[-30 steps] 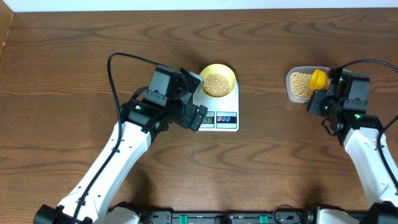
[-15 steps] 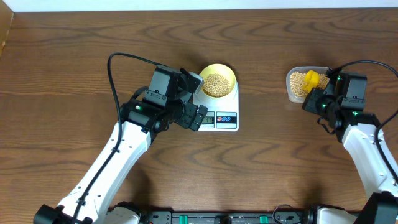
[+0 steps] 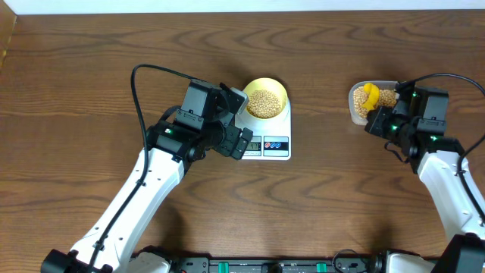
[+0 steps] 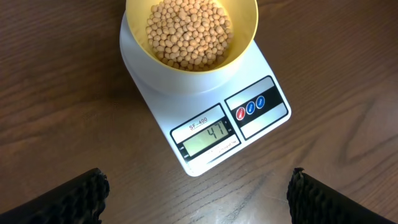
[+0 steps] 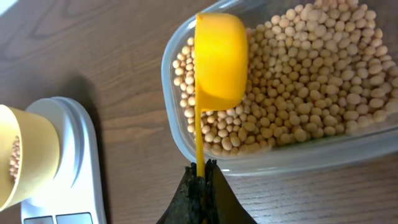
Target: Scoop item into bowl and weigh 50g on scale
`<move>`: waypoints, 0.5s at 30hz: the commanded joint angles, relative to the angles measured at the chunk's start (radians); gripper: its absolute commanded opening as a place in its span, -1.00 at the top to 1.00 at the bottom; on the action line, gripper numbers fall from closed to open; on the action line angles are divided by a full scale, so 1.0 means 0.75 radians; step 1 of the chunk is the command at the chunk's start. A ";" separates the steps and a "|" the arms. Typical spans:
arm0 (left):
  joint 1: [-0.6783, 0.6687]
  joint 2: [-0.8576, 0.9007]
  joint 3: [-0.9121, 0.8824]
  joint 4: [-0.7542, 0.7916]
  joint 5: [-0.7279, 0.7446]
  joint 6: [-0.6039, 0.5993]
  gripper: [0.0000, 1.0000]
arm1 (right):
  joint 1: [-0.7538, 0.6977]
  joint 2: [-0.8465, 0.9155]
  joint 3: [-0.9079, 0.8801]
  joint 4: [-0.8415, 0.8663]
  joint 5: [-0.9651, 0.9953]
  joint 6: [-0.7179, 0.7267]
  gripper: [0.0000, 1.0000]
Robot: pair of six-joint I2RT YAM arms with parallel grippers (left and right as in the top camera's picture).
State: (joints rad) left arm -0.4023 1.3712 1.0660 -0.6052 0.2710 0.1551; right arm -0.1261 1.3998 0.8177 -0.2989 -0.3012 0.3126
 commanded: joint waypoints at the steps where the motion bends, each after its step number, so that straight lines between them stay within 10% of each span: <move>1: -0.001 0.007 -0.006 -0.004 -0.009 0.012 -0.88 | -0.038 0.002 0.007 0.018 -0.031 0.033 0.98; 15: -0.001 0.007 -0.006 -0.004 -0.008 0.012 -0.89 | -0.075 -0.051 0.007 0.019 -0.016 -0.186 0.97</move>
State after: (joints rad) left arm -0.4023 1.3712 1.0660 -0.6052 0.2710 0.1551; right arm -0.1776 1.3804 0.8177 -0.2874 -0.3149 0.2573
